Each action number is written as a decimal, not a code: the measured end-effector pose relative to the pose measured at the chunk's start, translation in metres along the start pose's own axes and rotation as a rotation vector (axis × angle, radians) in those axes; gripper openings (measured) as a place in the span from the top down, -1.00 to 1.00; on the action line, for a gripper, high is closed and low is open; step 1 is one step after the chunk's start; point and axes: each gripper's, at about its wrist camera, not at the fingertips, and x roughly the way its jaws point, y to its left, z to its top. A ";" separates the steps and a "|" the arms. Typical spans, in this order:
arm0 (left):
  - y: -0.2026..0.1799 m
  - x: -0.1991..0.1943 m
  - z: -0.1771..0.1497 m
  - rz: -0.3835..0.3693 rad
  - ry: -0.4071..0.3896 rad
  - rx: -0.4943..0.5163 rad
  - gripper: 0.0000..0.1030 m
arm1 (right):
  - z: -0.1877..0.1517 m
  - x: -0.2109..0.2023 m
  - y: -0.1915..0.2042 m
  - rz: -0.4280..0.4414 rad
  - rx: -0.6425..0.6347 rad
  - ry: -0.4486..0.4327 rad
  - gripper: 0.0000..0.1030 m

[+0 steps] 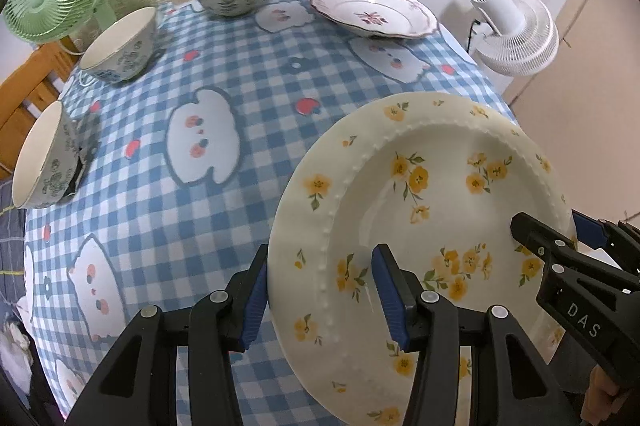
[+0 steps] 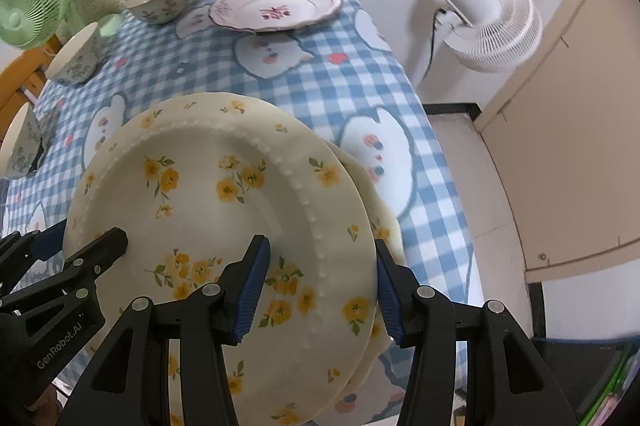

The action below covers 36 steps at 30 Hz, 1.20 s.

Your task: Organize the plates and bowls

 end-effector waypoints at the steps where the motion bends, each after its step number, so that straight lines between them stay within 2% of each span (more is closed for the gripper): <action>1: -0.002 0.002 -0.001 -0.002 0.004 0.006 0.02 | -0.001 0.001 -0.001 -0.001 0.004 0.002 -0.04; 11: -0.015 0.016 0.000 -0.011 0.036 0.033 0.02 | -0.007 0.013 -0.014 -0.009 0.031 0.032 -0.04; 24: -0.010 0.023 0.002 -0.034 0.052 0.001 0.02 | -0.001 0.017 -0.012 -0.041 0.039 0.051 -0.04; 29: -0.011 0.024 -0.001 -0.037 0.050 0.002 0.02 | -0.003 0.016 -0.009 -0.091 0.080 0.047 -0.04; 36: -0.010 0.023 -0.002 -0.033 0.039 -0.012 0.04 | -0.004 0.016 -0.007 -0.118 0.092 0.049 -0.08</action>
